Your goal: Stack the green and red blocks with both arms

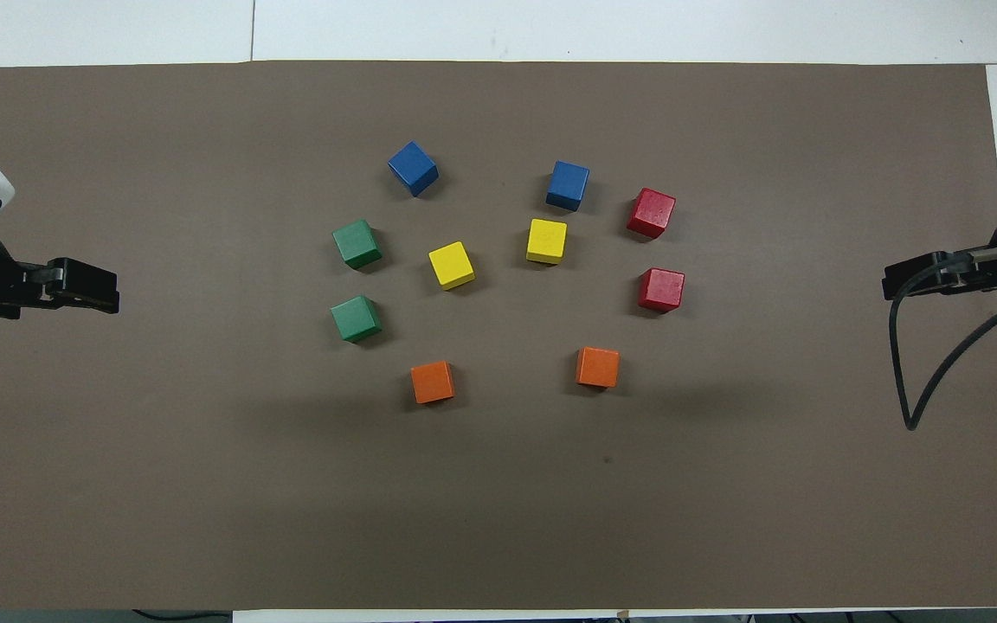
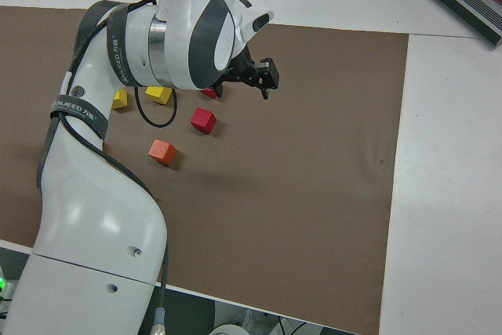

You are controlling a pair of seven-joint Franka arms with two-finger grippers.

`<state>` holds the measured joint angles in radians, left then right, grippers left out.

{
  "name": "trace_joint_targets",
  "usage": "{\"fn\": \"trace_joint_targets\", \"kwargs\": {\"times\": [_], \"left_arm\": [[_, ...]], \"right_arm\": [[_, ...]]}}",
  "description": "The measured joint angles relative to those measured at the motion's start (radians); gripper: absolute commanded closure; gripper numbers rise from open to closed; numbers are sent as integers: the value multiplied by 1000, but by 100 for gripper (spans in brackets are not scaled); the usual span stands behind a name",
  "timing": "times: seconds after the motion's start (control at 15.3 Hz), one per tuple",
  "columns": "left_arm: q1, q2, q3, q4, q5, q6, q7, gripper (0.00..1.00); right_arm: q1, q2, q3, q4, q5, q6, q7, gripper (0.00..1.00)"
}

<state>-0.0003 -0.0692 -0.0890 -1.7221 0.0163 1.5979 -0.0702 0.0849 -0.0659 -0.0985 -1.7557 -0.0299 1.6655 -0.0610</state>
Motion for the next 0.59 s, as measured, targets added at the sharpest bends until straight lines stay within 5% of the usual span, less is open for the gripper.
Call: {"fn": "trace_joint_targets", "kwargs": {"times": [0.59], "left_arm": [[-3, 0, -3, -40, -2, 90, -32, 0]], "right_arm": [[0, 0, -1, -1, -2, 0, 1, 0]]}}
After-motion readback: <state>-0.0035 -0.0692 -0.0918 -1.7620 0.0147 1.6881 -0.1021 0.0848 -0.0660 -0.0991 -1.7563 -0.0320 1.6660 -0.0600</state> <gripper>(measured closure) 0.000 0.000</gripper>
